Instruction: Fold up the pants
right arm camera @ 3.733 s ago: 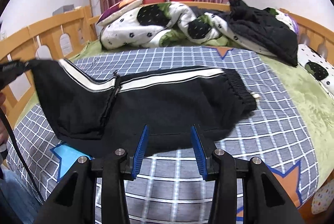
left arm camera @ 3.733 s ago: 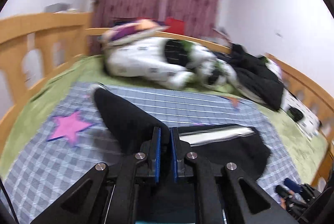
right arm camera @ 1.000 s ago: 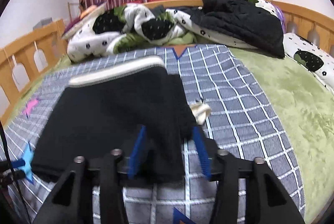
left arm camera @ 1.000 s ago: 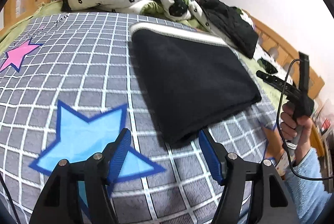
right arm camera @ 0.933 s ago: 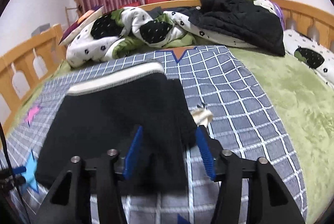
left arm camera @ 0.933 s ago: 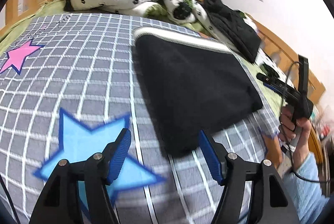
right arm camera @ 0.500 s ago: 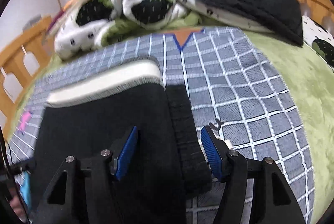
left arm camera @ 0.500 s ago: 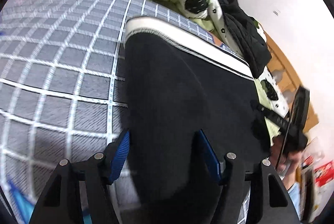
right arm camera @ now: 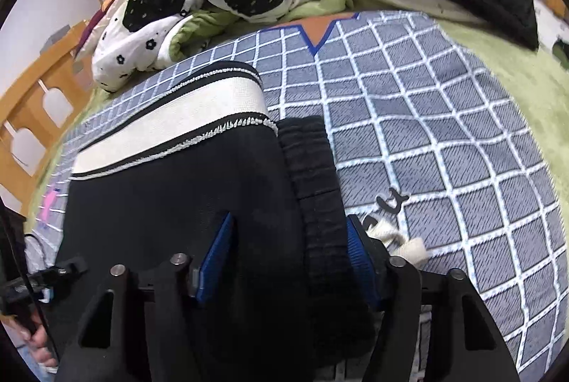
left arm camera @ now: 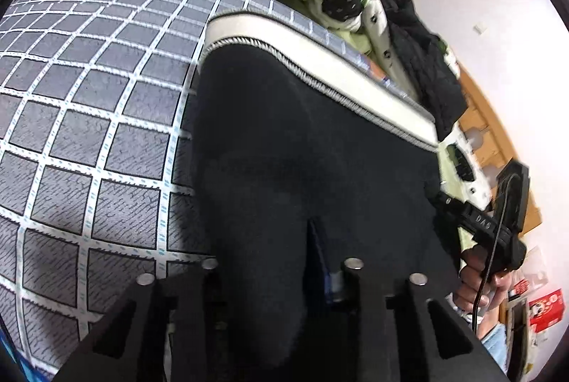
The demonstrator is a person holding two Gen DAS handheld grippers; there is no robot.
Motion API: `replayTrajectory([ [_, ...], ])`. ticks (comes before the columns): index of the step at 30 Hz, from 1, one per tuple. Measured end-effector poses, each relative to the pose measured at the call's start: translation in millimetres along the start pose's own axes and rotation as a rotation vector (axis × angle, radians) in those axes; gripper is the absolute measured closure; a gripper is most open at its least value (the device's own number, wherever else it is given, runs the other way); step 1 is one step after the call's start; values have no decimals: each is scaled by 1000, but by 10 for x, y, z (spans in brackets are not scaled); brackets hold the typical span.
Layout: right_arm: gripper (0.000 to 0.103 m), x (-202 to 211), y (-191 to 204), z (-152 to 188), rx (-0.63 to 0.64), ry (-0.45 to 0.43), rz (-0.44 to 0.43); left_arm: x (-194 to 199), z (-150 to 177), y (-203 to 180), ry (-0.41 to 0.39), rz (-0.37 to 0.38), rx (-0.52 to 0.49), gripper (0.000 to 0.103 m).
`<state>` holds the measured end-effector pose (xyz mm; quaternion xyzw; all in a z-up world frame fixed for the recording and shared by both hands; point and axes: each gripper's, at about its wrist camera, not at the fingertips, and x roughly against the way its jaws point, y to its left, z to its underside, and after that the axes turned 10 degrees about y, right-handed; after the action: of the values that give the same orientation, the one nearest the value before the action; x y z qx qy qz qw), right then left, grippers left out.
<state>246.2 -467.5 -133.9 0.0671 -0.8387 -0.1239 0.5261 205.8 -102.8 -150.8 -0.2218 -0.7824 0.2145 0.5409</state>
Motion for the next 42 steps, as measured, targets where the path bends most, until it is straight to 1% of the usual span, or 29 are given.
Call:
replayTrajectory([
  [1,52,44,-8,-1,-4,6,-11,46,-12,-2,-6,21,4,80],
  [2,66,143,1,14,-17,-18,-13,125,-38,-25,-11,56,13,81],
  [3,76,245,23,41,-26,-48,-7,178,-58,-42,-11,74,16,82],
  [4,79,378,78,73,-33,-76,-17,234,-75,-65,-13,89,15,82],
  [5,88,508,155,110,-42,-108,-29,344,-97,-112,-20,102,6,83],
  [6,90,601,225,138,-46,-132,-46,429,-107,-135,-26,109,-6,83],
  [9,91,843,587,259,-39,-191,-33,876,-134,-168,-76,80,-60,83],
  [11,91,959,829,327,-28,-210,-69,1266,-174,-49,-94,61,-60,83],
  [12,91,1024,974,367,-30,-213,-119,1403,-197,31,-83,59,-52,83],
  [15,91,1125,1340,461,-6,-216,-201,1821,-229,385,-26,10,-22,82],
  [18,91,988,1721,565,44,-169,-271,1933,-96,778,18,-79,-18,81],
  [20,91,710,1887,642,83,-98,-250,1808,45,1074,54,-121,8,76],
  [21,90,497,1954,696,104,-46,-210,1672,122,1219,86,-123,45,73],
  [22,89,309,1992,737,110,-3,-161,1546,187,1340,118,-120,90,65],
  [23,81,157,2020,783,123,19,-80,1459,221,1397,140,-134,122,58],
  [25,81,32,2112,858,209,25,40,1448,250,1369,118,-185,108,55],
  [27,79,87,2193,860,253,13,79,1564,229,1217,63,-286,26,55],
  [28,78,120,2206,858,258,10,86,1615,226,1177,40,-314,2,55],
  [29,78,188,2209,854,256,-7,81,1679,226,1143,8,-333,-15,55],
  [31,77,345,2176,841,242,-71,57,1719,183,1160,-16,-336,-11,55],
  [32,72,388,2151,829,241,-89,38,1717,130,1165,-31,-338,-7,55],
  [33,63,411,2140,787,238,-105,16,1707,71,1152,-44,-347,-10,55],
  [36,61,232,2181,533,203,-86,3,1756,-62,1119,-96,-367,-32,56],
  [37,61,97,2200,438,184,-57,6,1810,-39,1121,-113,-364,-37,54],
  [38,67,-43,2210,373,163,-21,2,1845,-36,1120,-134,-362,-40,53],
  [39,81,-110,2214,358,157,-17,-29,1884,-27,1126,-158,-356,-41,53],
  [40,84,-117,2243,381,172,-41,-43,1903,-21,1117,-172,-352,-44,53],
  [41,89,-54,2287,414,217,-76,-29,1937,-11,1123,-187,-350,-48,53],
  [42,90,60,2269,426,229,-110,-59,1958,3,1115,-199,-345,-49,53],
])
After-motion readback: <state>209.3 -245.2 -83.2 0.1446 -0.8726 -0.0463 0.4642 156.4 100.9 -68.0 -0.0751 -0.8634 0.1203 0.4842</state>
